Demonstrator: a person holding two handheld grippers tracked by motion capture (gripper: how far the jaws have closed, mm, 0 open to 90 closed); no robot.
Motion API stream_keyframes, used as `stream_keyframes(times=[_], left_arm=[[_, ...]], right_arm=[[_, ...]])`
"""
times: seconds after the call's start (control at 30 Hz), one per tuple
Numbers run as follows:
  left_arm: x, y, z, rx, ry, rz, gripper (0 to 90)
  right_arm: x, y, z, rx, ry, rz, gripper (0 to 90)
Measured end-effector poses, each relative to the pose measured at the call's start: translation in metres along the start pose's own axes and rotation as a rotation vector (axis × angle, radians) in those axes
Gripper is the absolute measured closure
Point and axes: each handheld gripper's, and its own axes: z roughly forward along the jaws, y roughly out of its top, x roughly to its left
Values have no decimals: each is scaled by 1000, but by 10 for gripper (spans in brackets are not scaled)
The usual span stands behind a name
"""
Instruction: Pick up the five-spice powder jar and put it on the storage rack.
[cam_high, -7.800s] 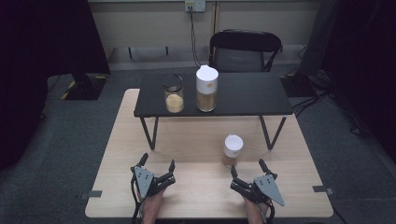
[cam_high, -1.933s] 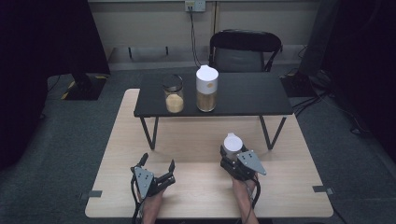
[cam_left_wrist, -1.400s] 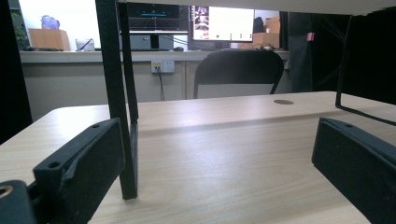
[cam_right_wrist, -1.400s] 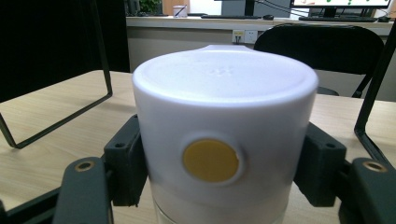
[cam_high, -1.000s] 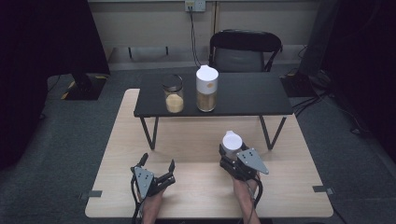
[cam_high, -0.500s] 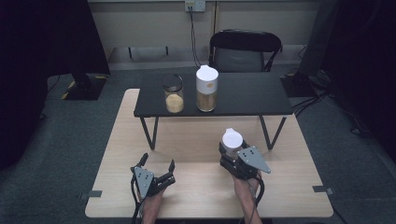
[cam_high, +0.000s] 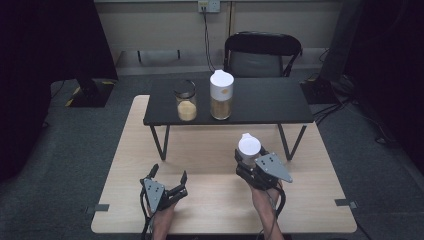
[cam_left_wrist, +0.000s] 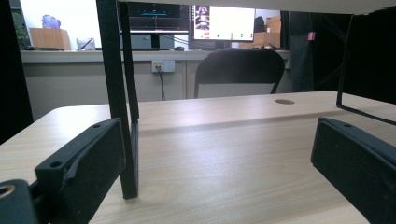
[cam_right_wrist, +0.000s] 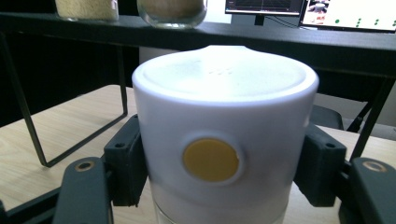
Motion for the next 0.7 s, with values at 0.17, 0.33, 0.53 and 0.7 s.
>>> stream_keyframes(times=[0.17, 0.33, 0.53, 0.7], left_arm=[[0, 0, 0, 1, 0, 1, 25], [0, 0, 0, 0, 0, 0, 25], [0, 0, 0, 0, 0, 0, 25], [0, 0, 0, 0, 0, 0, 25]], right_arm=[[1, 8, -1, -5, 8, -18, 302], [2, 14, -2, -6, 13, -31, 302], [0, 22, -3, -9, 17, -33, 302], [-1, 30, -5, -19, 20, -30, 302]])
